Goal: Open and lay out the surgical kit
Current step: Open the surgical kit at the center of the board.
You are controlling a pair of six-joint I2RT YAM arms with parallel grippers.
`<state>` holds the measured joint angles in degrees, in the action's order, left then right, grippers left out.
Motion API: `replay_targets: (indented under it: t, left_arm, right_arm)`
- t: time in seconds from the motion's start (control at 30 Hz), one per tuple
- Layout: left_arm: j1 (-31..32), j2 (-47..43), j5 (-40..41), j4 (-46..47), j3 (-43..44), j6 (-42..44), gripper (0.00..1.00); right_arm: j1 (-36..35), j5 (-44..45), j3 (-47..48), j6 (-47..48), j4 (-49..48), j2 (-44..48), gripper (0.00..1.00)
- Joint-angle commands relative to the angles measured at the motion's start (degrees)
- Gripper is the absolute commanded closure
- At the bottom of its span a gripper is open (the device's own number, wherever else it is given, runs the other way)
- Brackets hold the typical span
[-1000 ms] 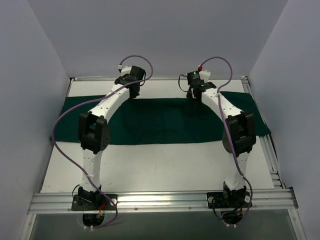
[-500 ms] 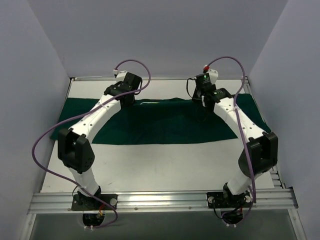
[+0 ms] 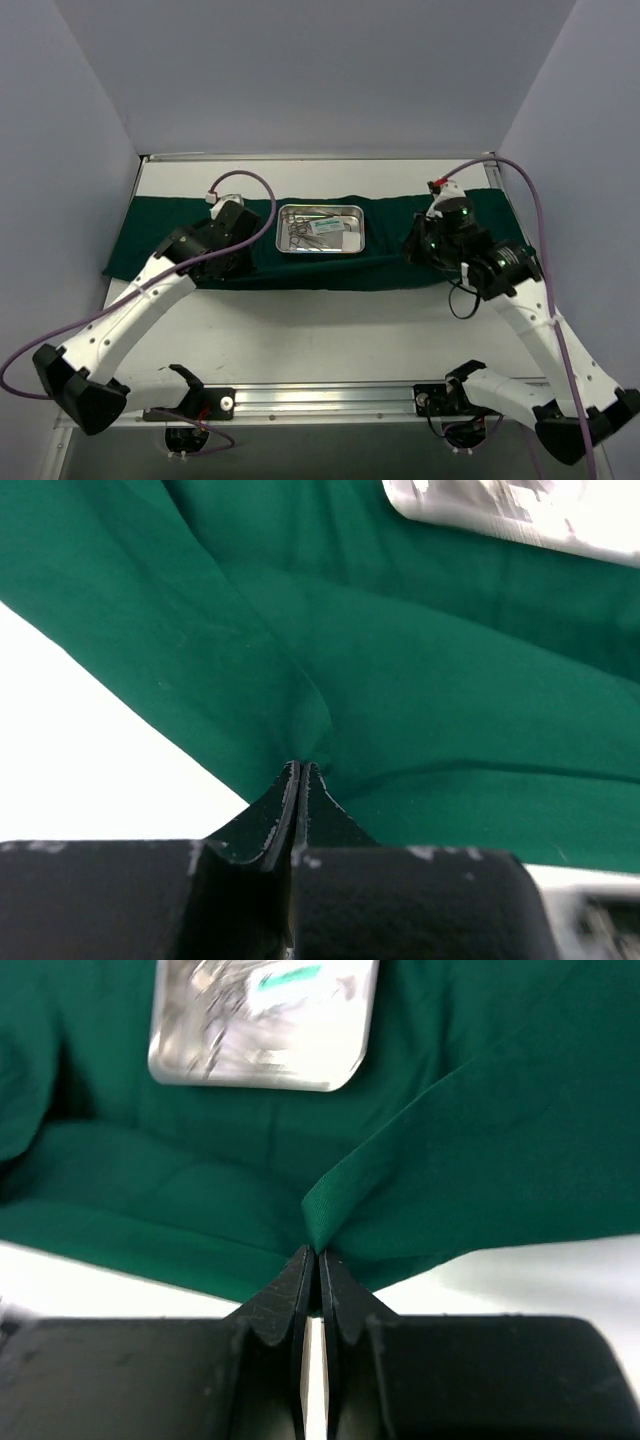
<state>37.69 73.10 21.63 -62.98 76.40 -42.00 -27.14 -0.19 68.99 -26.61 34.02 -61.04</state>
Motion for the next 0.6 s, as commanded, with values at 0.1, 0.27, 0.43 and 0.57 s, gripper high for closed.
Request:
replay_targets:
  t: [0.1,0.27,0.43,0.57]
  left_arm:
    - [0.10,-15.69,-12.92,-12.59,-6.87,-4.67,0.98]
    - [0.19,-25.61,-18.71,-16.56,-9.16,-6.69,0.96]
    - [0.01,-32.74,-23.47,-17.61,-13.37,-7.66,0.67]
    - [0.01,-34.51,-23.74,-17.88,-14.61,-8.71,0.48]
  right_arm:
    - [-0.02,-9.91,-1.49,0.16,15.36,13.65,1.00]
    - [-0.02,-16.77,-1.14,0.86,22.65,20.85,1.00]
    - [-0.11,-16.26,-1.32,0.33,28.28,25.79,0.59]
    - [-0.02,-13.53,-1.58,-0.46,27.86,26.32,0.45]
